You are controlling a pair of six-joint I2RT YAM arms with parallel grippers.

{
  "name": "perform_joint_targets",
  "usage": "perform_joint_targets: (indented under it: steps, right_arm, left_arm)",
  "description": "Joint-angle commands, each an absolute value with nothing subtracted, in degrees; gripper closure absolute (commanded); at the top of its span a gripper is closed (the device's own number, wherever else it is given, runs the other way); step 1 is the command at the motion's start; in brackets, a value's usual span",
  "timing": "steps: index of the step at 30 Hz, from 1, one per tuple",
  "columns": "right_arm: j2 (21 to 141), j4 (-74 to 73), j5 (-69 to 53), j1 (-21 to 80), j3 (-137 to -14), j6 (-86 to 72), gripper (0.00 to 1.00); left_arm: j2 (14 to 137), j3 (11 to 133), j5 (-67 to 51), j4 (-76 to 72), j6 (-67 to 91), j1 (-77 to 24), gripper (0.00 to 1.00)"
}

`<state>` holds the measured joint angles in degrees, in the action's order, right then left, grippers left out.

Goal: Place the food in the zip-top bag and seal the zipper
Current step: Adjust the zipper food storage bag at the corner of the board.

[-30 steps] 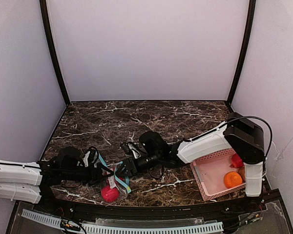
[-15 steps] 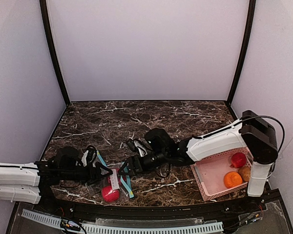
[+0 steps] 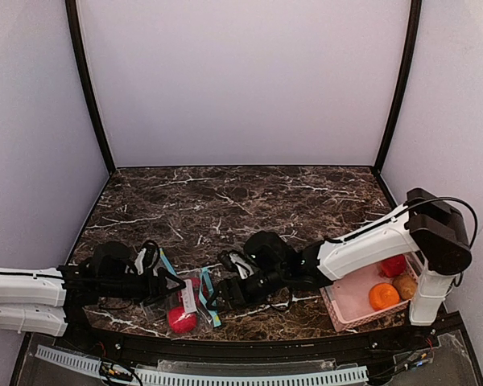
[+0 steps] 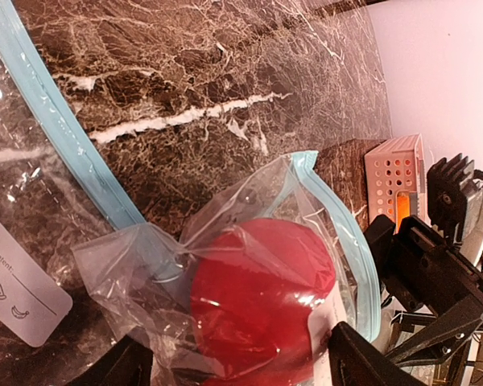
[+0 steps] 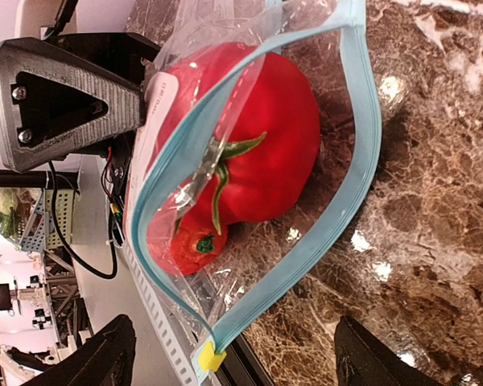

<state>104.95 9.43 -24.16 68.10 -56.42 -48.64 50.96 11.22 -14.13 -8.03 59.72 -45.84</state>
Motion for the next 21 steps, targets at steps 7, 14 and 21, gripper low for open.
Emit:
perform_joint_targets:
  steps: [7, 14, 21]
  right_arm:
    - [109.55, 16.96, -29.27, 69.68, -57.25, -51.18, 0.37]
    - [112.07, 17.27, -30.61, 69.56, -59.02, -50.64, 0.51]
    - [108.56, 10.59, -29.84, 69.31, -61.78, -45.7, 1.0]
  left_arm:
    - [50.83, 12.63, -13.69, -5.85, 58.81, -45.44, 0.24]
    - [50.71, 12.83, -13.49, -5.42, 58.7, -45.44, 0.24]
    - [48.6, 15.2, -12.76, -1.74, 55.29, -45.44, 0.21]
